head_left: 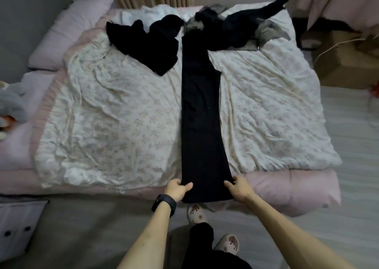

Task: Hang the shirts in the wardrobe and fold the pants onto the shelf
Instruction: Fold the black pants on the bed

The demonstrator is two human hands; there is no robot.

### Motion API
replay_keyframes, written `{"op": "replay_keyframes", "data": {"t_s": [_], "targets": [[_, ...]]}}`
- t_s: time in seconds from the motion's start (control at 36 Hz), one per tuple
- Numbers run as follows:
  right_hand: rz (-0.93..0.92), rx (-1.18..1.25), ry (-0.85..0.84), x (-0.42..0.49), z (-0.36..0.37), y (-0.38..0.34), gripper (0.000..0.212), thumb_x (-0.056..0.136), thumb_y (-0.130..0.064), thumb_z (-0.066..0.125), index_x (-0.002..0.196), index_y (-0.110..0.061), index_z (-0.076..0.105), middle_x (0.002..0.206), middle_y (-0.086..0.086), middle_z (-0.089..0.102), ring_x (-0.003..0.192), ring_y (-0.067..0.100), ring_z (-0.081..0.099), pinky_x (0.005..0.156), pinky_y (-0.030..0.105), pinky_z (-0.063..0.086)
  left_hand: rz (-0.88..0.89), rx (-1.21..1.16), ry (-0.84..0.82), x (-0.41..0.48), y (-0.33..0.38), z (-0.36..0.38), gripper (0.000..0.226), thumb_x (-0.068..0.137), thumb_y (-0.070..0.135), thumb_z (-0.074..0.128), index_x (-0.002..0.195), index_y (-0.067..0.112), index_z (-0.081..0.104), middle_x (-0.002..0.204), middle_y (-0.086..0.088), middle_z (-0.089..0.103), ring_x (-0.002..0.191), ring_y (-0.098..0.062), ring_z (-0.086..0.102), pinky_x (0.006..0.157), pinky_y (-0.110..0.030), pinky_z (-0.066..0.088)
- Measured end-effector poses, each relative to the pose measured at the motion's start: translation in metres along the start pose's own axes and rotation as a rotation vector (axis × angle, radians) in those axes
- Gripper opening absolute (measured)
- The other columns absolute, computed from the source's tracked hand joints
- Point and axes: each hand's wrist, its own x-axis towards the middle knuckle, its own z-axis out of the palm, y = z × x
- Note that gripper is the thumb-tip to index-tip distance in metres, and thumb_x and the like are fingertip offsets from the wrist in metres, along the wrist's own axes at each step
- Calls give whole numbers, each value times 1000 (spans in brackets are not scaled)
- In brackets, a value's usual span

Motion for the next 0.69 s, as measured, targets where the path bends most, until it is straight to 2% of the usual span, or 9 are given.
{"op": "replay_keyframes", "data": {"t_s": [0.08,0.19,0.25,0.31,0.33,0.44,0.5,0.58,0.69], "targets": [[-38,-6,65,-29,-6,-3,26,103,-25,51,116,-3,57,108,16,68,100,38,67,83,46,55,42,-44,57,-30,2,12,16,93,29,71,93,19,59,95,6,65,93,-13,62,89,-33,51],[-76,-139,42,-61,-12,0,21,103,-22,50,107,-4,59,107,15,69,102,33,66,83,40,52,36,72,43,-59,-1,19,27,92,32,72,105,12,60,110,-2,67,104,-23,66,93,-34,54],[-62,-256,-50,-73,-17,5,21,102,-18,46,100,-2,60,108,18,69,103,33,65,81,37,49,2,159,-1,-71,-6,19,35,90,36,73,110,10,62,104,-2,68,91,-18,67,73,-26,56],[-47,-320,-87,-86,-21,10,19,101,-14,45,90,-3,56,100,19,66,95,31,63,70,34,42,-38,186,-34,-82,-11,19,43,89,41,74,113,9,60,96,0,66,71,-12,60,46,-18,45],[-42,-331,-81,-91,-22,13,21,100,-13,45,82,-5,52,93,18,63,88,28,60,66,32,37,-49,180,-33,-85,-13,20,45,89,43,73,114,9,59,95,-1,65,67,-12,56,41,-17,39],[-32,-340,-27,-108,-23,17,30,100,-12,43,71,-11,46,91,18,63,87,29,61,65,33,38,-37,138,-4,-96,-13,27,55,89,42,73,124,0,61,99,-6,66,72,-16,60,43,-18,40],[-22,-302,0,-112,-26,14,18,101,-11,42,90,-5,56,104,25,68,98,36,65,71,36,46,-16,75,3,-97,-8,30,54,89,34,75,125,-4,61,108,-13,69,87,-25,68,52,-22,51],[-21,-102,71,-109,-33,9,26,104,-17,43,120,3,45,111,27,65,100,40,66,78,41,53,33,-2,49,-100,3,31,58,90,26,75,129,-10,54,112,-15,66,97,-29,67,72,-29,56],[-61,219,67,-116,-52,-2,44,99,-30,64,121,-7,34,104,18,63,64,21,66,43,22,45,165,-91,147,-107,22,28,42,92,19,71,120,12,41,122,-12,54,93,-20,59,70,-28,49]]}}
